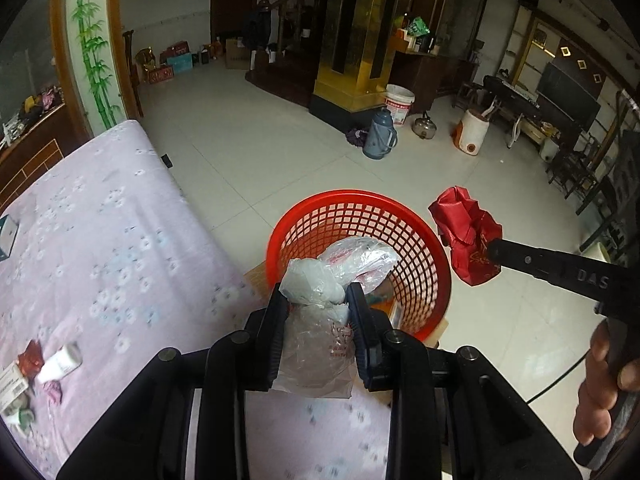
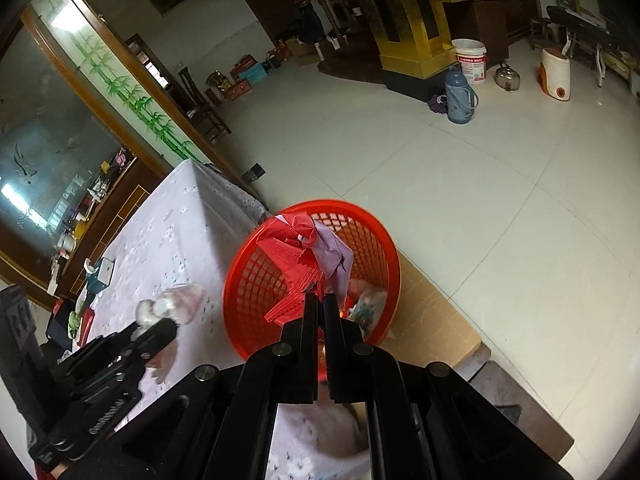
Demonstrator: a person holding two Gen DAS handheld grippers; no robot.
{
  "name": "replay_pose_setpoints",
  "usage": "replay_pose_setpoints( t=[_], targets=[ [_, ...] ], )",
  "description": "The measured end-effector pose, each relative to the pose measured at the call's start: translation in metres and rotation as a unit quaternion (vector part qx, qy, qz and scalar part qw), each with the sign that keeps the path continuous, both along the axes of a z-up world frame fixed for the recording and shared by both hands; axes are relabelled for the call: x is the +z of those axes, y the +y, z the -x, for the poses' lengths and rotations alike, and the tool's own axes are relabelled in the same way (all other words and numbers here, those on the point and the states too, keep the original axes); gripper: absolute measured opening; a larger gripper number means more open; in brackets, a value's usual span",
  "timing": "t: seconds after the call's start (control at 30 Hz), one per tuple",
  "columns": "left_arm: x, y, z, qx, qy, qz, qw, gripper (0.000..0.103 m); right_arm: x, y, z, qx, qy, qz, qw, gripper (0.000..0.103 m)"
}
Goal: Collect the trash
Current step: 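Open left gripper to drop plastic bag while right gripper drops red wrapper, then grasp white medicine box with left gripper while right gripper grasps white spray bottle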
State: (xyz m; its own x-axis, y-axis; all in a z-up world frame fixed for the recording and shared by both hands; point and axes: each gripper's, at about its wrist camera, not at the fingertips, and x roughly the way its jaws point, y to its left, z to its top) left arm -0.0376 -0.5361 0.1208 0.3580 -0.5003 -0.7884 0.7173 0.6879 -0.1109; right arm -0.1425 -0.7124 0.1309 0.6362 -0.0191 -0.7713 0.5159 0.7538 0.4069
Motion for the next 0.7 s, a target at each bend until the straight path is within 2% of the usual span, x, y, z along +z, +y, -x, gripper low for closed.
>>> replay_pose_setpoints(
  t=[0.1, 0.17, 0.2, 0.3, 0.4, 0.47, 0.6, 0.7],
  targets=[
    [-0.004, -0.016, -0.005, -0.003, 0.005, 0.002, 1.0, 0.031, -0.005, -0.009, -0.015, 0.009, 0.003, -0.004, 1.0, 0.005],
    [-0.005, -0.022, -0.005, 0.0, 0.002, 0.0, 1.0, 0.056, -0.008, -0.014, -0.022, 0.01, 0.005, -0.007, 1.0, 0.007],
    [-0.004, -0.023, -0.005, 0.007, -0.002, 0.003, 1.0, 0.059, -0.01, -0.016, -0.025, 0.01, 0.008, -0.006, 1.0, 0.013],
    [-0.002, -0.02, -0.002, 0.013, -0.004, 0.004, 0.9999, 0.059, -0.012, -0.019, -0.028, 0.012, 0.004, -0.01, 1.0, 0.019],
    [0.003, -0.004, 0.001, 0.025, -0.013, 0.001, 0.9996, 0.059, -0.01, -0.011, -0.031, 0.023, 0.003, -0.001, 1.0, 0.02],
    [0.004, 0.012, 0.003, 0.039, -0.017, -0.003, 0.9991, 0.059, -0.011, -0.001, -0.036, 0.042, -0.001, -0.014, 0.999, 0.02],
    [0.003, 0.05, 0.009, 0.07, -0.011, -0.009, 0.9974, 0.059, -0.02, 0.035, -0.051, 0.097, -0.002, -0.05, 0.994, 0.02],
    [0.003, 0.082, 0.011, 0.093, -0.017, -0.015, 0.9954, 0.059, -0.027, 0.075, -0.062, 0.141, 0.006, -0.055, 0.989, 0.02]
  ],
)
